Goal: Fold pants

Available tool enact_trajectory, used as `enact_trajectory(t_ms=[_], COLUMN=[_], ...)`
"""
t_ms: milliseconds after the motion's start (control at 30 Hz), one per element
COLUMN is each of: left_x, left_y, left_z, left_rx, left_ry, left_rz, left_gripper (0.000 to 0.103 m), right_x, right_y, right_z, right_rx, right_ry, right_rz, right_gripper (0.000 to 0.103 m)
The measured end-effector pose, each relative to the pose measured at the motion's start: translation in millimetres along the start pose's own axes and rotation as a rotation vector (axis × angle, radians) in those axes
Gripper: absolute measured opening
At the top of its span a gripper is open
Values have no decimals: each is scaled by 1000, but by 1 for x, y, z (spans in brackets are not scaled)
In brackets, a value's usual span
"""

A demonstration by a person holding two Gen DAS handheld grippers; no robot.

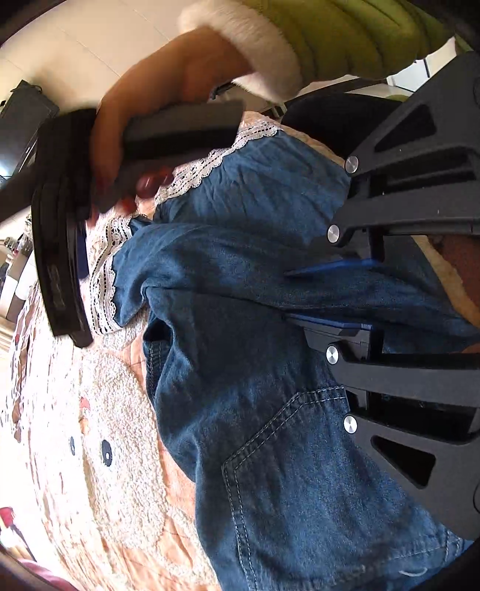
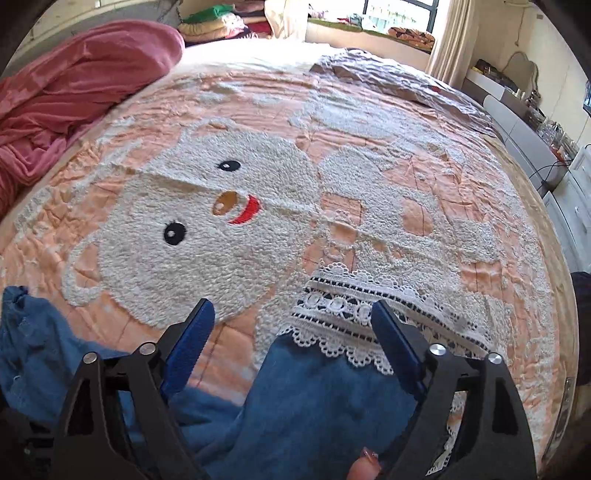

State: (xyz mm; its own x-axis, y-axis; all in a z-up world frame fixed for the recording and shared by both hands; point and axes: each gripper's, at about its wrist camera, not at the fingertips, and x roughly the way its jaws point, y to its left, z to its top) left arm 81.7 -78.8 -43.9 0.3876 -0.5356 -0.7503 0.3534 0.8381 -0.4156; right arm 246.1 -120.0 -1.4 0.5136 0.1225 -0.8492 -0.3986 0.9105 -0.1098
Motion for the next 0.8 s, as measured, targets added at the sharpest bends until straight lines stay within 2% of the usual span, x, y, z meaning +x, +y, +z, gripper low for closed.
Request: enact_trajectory(t_ms=[67, 100, 133, 200, 267, 433, 567, 667, 700, 733, 800], left_x=[-1, -1, -1, 2, 3, 7, 10, 7, 4, 1, -6], left_y=[-3, -5, -8, -13, -16, -12, -14, -15, -16, -17, -22], left_z=[-2, -3, -5, -6, -8, -3, 4, 10, 12, 13, 15], left_rx=[17, 29, 41, 70, 91, 87, 93, 88, 87, 90, 107], left_ry=[-3, -2, 1, 3, -4, -7, -17, -40, -56, -69, -84], left_rz=[-4, -11, -16, -6, 1, -23, -40, -53, -44, -43, -46], left_gripper=[12, 12, 12, 12, 12, 12, 12, 12, 15, 23, 25], right_x=[25, 35, 42, 51, 45, -5, -50, -77, -86, -93, -106], right_y=[-2, -5, -8, -14, -26, -70, -105, -122, -125, -128, -135], right_z=[6, 7, 6, 2, -3, -20, -30, -35, -37, -38, -43], right_rx=[-12, -10, -8, -7, 31, 231, 375, 436, 445, 449, 462], right_ry=[73, 101, 120, 136, 101, -58, -177, -248, -272, -290, -330], right_rz=[-69, -85, -91, -59, -5, 186, 276, 312, 321, 323, 338], right_gripper=[76, 69, 50, 20, 12, 11, 10, 10, 10, 10, 10])
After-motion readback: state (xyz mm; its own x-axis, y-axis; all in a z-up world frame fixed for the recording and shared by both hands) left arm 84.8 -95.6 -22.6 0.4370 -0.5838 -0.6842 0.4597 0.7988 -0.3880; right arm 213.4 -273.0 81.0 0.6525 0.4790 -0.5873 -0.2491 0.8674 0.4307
